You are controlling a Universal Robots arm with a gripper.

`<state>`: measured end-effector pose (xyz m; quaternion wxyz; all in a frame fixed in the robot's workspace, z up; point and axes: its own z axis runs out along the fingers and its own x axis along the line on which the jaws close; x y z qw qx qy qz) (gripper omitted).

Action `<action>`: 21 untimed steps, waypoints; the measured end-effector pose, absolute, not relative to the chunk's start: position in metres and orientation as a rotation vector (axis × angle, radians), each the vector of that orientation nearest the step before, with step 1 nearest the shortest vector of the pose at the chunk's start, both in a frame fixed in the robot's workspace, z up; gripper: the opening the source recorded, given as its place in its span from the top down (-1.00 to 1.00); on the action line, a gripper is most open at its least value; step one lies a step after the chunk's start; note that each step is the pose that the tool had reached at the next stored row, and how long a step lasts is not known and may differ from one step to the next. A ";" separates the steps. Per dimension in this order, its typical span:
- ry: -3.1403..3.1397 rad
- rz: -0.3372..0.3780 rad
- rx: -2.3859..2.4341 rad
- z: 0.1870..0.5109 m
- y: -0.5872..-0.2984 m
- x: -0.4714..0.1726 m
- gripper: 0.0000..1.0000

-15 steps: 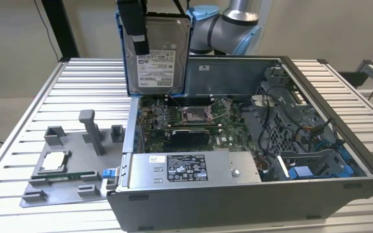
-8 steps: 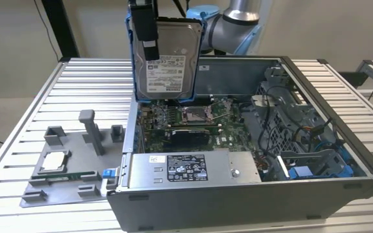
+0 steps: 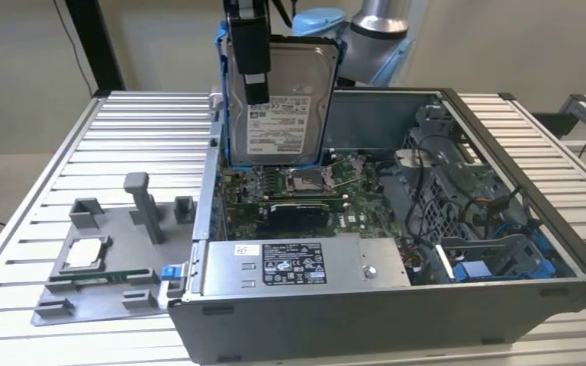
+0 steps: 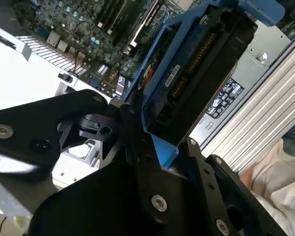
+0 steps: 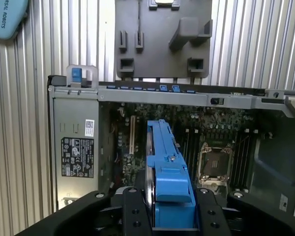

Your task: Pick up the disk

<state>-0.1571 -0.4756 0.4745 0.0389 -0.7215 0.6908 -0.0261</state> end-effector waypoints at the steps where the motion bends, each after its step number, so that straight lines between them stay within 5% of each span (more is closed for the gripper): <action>1: 2.118 -0.080 -2.212 0.474 -0.477 -0.155 1.00; 21: 2.118 -0.080 -2.212 0.470 -0.509 -0.102 1.00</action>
